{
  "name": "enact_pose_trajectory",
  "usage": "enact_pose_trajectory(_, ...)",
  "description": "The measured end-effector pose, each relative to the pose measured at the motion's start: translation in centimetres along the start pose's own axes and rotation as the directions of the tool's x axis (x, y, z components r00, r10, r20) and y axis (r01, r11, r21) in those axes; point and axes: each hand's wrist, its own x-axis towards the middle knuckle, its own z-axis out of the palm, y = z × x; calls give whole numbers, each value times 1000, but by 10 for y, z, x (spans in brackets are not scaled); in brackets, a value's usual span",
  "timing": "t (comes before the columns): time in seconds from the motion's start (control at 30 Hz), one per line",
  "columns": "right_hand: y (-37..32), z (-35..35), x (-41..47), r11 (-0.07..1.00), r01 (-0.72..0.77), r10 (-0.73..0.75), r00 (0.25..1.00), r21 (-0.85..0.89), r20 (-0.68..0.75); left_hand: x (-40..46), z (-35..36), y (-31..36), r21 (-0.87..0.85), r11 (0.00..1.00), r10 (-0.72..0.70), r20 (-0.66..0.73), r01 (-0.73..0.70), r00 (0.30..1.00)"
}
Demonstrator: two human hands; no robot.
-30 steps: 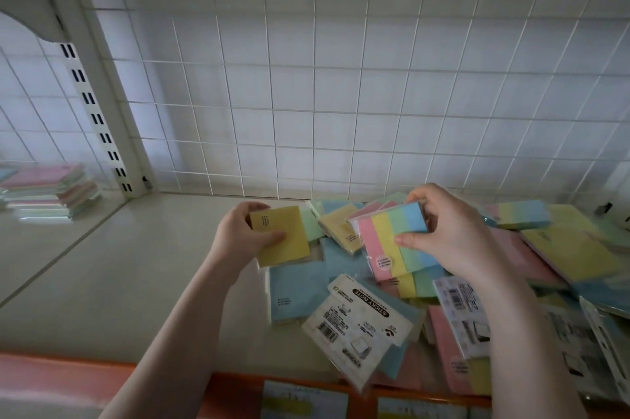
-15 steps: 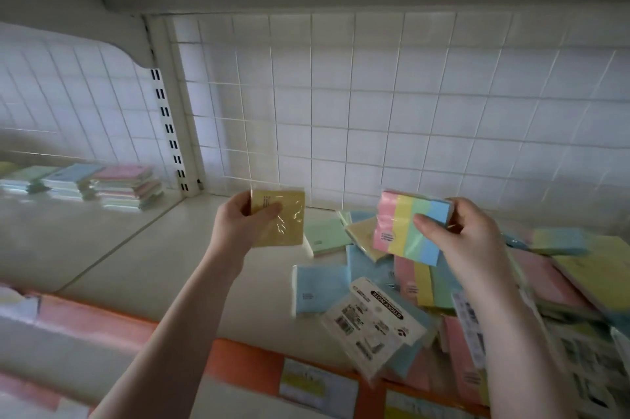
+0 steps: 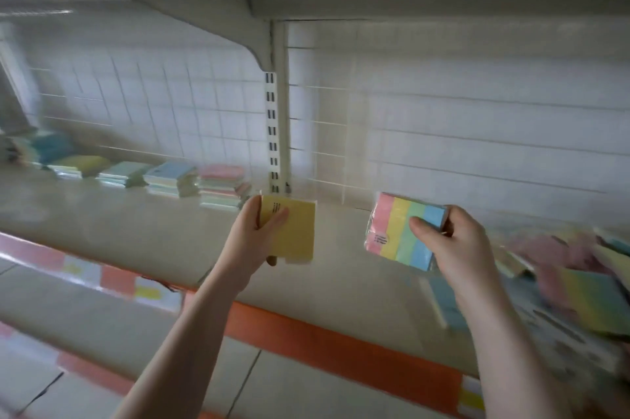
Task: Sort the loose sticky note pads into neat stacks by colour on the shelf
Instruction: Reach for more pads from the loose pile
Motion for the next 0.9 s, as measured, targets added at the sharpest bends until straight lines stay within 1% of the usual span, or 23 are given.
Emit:
enact_pose_trajectory(0.23, -18, 148, -17, 991, -99, 97, 995, 89, 31, 35, -137, -37, -35, 997, -67, -38, 65, 997)
enact_pose_trajectory(0.37, -34, 213, -19, 983, -125, 116, 991, 131, 72, 52, -196, -54, -53, 993, -111, -89, 107, 990)
enact_pose_trajectory(0.53, -48, 271, -4, 978, -149, 129, 982, 146, 139, 86, -240, -75, -43, 989, -144, -139, 139, 980)
enact_pose_trajectory(0.7, -60, 315, 19, 974, -117, 95, 988, 194, 119, 123, -264, -94, -49, 983, -182, -141, 176, 973)
enact_pose_trajectory(0.8, -69, 339, 25, 971, -104, 75, 987, 216, 140, 143, -285, -102, -10, 982, -190, -155, 191, 970)
enact_pose_trajectory(0.9, -79, 363, 27, 976, -101, 67, 982, 192, 174, 163, -308, -109, 2, 981, -190, -194, 194, 962)
